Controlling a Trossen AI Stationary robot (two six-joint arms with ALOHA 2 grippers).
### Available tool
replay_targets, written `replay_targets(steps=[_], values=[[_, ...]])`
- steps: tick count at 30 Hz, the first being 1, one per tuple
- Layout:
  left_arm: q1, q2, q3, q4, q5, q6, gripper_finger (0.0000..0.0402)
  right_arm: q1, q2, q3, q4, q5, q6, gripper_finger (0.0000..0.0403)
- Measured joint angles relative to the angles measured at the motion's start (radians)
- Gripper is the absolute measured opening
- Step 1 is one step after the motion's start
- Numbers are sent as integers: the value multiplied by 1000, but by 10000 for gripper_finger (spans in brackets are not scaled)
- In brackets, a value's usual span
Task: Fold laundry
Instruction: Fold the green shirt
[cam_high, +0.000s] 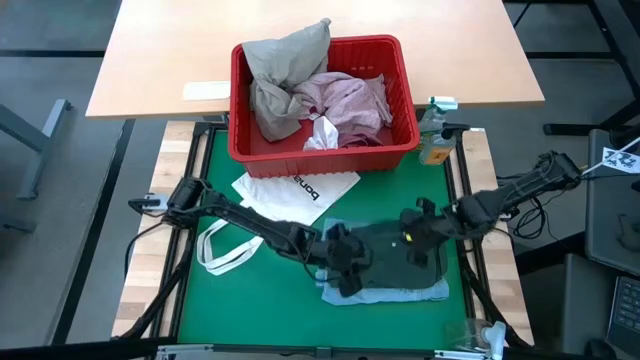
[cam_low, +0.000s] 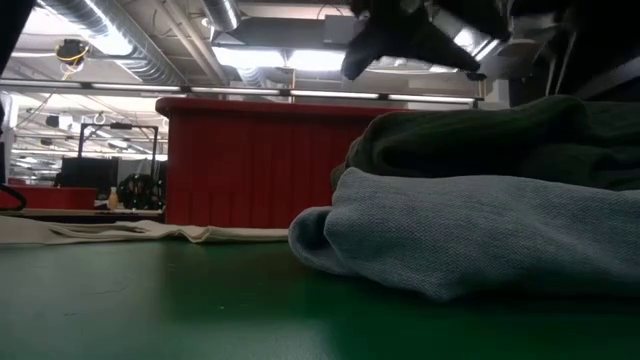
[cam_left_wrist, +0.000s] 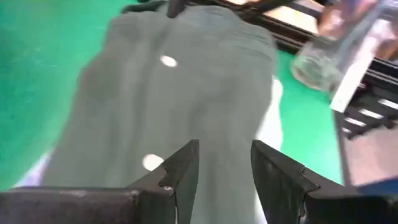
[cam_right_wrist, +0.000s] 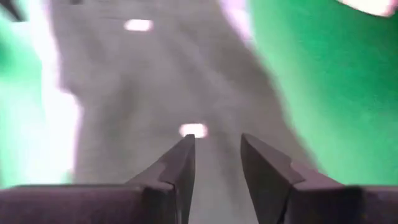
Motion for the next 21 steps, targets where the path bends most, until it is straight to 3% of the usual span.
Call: replay_targets(steps=[6,12,21], values=[[-85,27,0,-2,-80,-5,140,202,36,-1,120,22,105,128],[-141,73,0,-24,-215,-6,140,385,144,-2,102,111,242,128],[-142,146,0,-119,-241,-35,140,447,357,-3,-80,92,435,128]])
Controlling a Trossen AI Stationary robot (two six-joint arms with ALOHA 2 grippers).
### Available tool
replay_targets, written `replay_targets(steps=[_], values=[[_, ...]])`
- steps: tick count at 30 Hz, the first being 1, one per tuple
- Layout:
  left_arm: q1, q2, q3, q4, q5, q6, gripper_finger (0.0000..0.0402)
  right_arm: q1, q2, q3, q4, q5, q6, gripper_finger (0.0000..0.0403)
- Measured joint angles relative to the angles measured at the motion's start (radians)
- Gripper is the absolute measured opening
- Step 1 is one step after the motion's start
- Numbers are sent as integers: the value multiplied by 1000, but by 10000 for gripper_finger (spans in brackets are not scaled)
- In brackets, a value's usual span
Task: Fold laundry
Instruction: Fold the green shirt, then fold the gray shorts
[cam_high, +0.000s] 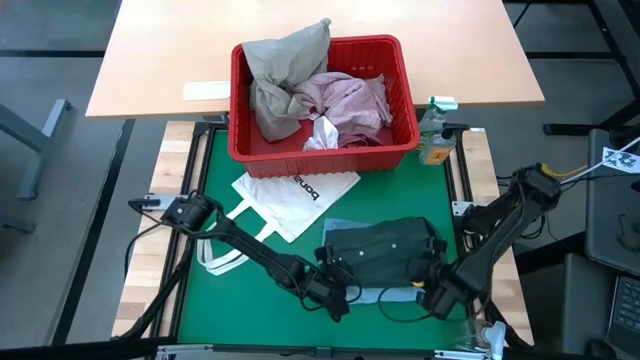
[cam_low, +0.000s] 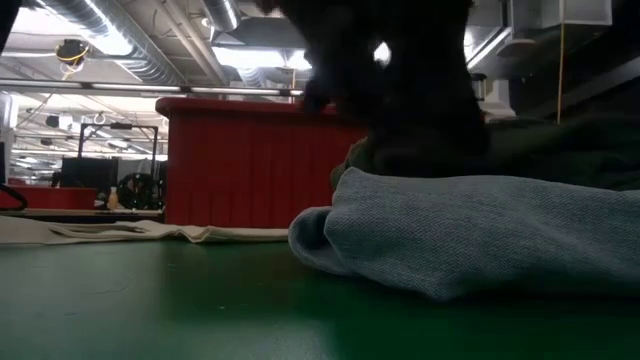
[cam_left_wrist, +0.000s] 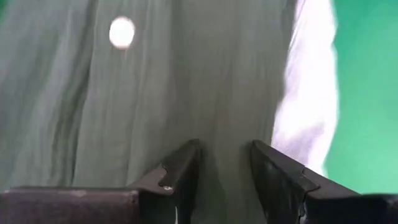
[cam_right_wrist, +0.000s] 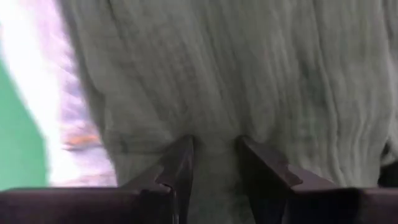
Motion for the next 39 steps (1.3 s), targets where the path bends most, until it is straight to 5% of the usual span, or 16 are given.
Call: replay_targets(steps=[9,19,32,39], values=[[-5,9,1,-76,48,0,140,-3,67,2,-41,-89,-1,128],[-16,5,10,-89,55,0,140,-2,-19,0,-49,-120,-3,128],[-16,4,297,-391,122,8,140,-2,-112,63,-52,-109,-71,128],[-1,4,464,-506,-31,0,140,-3,-112,141,-50,-85,-225,128]])
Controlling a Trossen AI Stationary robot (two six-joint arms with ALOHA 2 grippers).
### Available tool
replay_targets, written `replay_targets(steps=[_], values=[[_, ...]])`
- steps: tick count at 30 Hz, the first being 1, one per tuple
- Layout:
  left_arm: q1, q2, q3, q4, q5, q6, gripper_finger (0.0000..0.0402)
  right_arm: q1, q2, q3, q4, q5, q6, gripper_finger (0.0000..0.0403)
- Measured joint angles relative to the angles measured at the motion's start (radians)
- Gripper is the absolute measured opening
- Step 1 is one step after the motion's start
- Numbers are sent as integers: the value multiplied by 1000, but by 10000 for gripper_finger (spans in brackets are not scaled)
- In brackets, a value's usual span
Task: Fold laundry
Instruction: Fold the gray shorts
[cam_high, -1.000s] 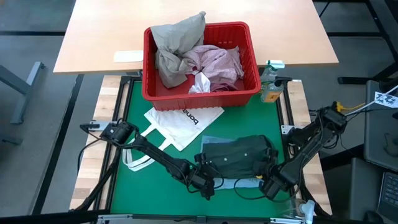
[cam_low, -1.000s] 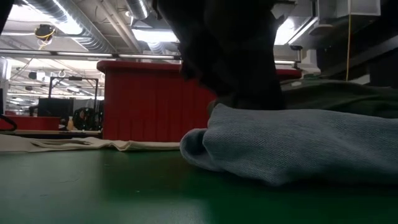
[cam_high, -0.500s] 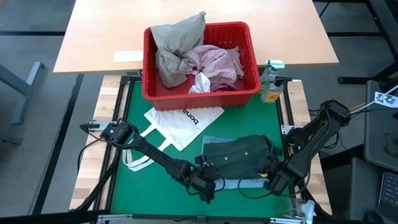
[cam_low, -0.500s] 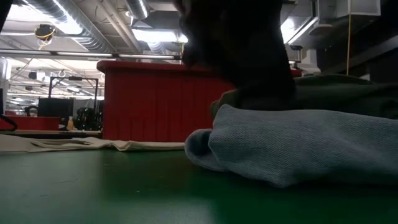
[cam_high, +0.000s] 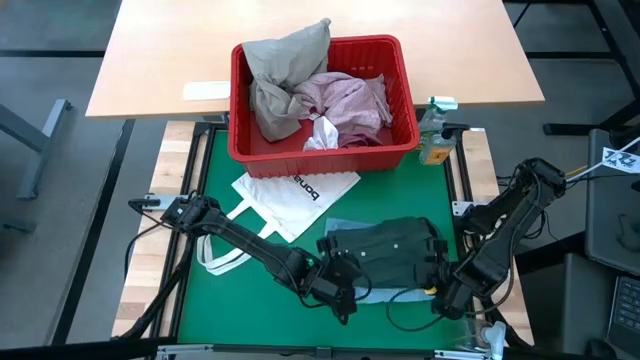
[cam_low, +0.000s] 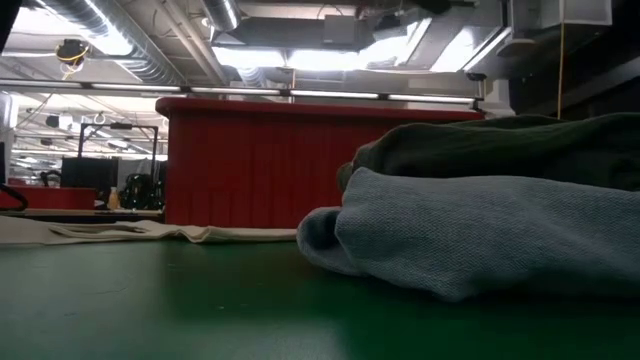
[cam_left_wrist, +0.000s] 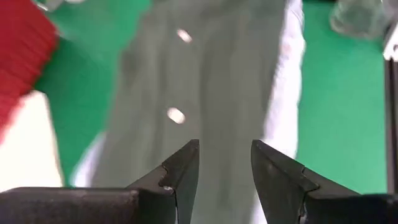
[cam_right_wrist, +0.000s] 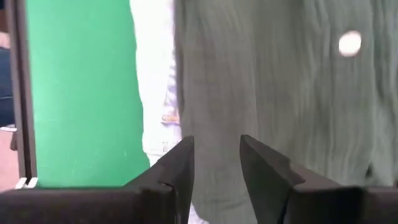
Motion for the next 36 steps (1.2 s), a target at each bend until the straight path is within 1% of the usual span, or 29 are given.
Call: replay_targets(steps=[4,6,7,10,13,15,17,25,30,36], values=[[36,0,142,-109,-52,38,140,0,0,32,3,29,-107,128],[70,0,226,-151,-75,84,140,0,0,42,5,77,-205,128],[91,-6,245,-150,-85,108,140,0,0,45,6,111,-268,128],[158,-76,202,-89,-86,186,140,0,0,56,2,242,-435,128],[236,-126,209,-120,-82,193,140,-7,0,58,2,369,-577,128],[296,-153,210,-117,-89,201,140,-27,0,58,3,422,-653,128],[354,-172,212,-115,-92,227,140,-62,0,58,3,437,-695,128],[566,-177,211,-111,-84,300,140,-261,0,58,2,429,-742,128],[675,-175,210,-112,-84,370,140,-389,0,58,2,429,-774,128],[792,-175,210,-129,-77,374,140,-535,0,58,5,429,-775,128]])
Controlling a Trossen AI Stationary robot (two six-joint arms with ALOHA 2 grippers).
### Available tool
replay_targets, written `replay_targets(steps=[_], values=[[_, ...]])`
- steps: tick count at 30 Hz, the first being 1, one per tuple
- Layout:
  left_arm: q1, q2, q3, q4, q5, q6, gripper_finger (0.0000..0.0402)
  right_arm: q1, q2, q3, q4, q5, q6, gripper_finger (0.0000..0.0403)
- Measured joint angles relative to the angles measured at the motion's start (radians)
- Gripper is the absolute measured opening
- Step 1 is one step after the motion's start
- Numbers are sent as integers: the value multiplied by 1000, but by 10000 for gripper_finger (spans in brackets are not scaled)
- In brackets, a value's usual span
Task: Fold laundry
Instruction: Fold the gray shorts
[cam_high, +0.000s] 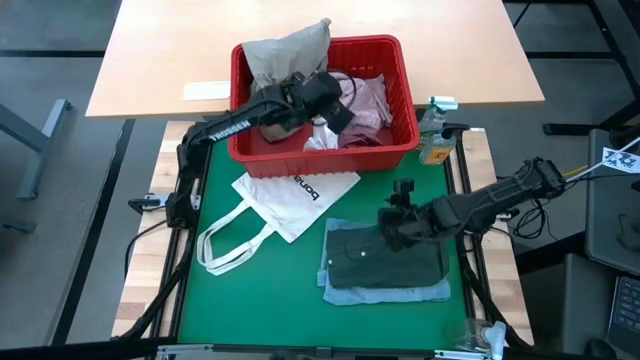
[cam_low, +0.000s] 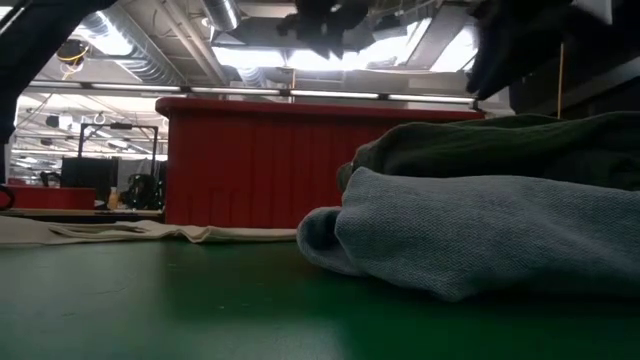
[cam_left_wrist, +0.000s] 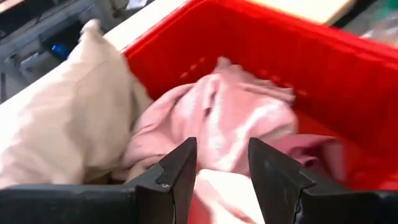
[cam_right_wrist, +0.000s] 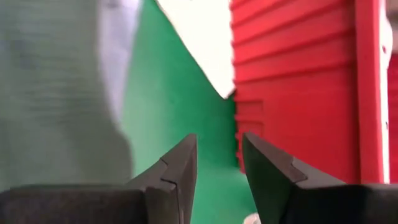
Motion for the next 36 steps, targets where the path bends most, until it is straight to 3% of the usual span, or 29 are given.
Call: replay_targets(steps=[9,16,26,36], values=[[141,2,-105,-21,113,-8,140,-169,0,0,5,0,0,128],[219,3,-242,-22,120,-42,140,-241,0,0,5,0,0,128],[289,3,-370,-29,126,-109,140,-258,0,0,6,-1,0,128],[300,3,-374,-47,142,-115,140,-257,0,0,8,-1,0,128]])
